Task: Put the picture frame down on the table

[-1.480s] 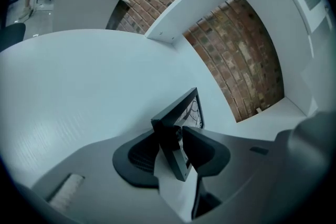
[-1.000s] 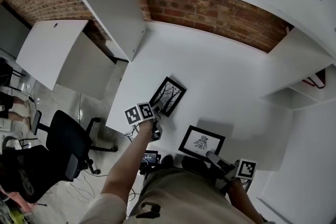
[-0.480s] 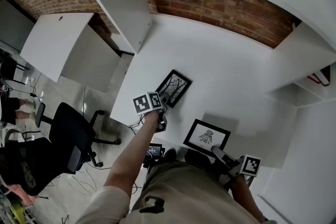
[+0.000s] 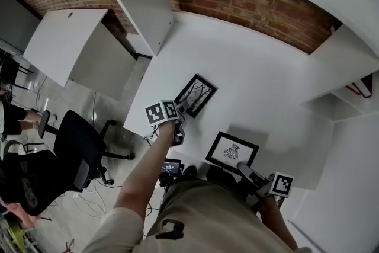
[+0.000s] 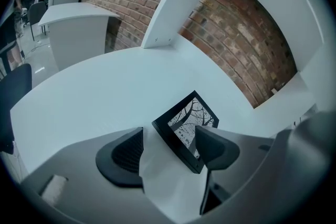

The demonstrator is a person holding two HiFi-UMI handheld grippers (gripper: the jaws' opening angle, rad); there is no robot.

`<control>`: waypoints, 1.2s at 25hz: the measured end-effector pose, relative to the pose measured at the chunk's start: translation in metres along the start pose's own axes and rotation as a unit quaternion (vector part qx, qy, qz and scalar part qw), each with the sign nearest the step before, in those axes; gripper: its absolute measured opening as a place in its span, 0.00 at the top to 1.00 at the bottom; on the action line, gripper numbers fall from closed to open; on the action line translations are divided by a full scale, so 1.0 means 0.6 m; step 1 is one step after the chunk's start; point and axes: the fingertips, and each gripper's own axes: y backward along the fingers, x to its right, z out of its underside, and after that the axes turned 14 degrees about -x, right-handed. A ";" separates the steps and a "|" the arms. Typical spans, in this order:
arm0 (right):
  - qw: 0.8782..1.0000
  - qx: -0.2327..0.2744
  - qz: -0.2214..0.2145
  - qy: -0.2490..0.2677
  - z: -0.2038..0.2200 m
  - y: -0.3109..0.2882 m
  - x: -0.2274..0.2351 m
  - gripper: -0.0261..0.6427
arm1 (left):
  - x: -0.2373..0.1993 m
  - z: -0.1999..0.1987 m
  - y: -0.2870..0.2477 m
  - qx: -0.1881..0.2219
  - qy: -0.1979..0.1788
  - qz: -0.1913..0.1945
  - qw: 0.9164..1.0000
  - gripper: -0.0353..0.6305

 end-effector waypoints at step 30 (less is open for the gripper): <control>1.000 0.014 -0.016 0.023 0.025 -0.019 -0.028 0.91 | 0.024 0.043 0.129 0.046 -0.048 0.085 0.994 0.50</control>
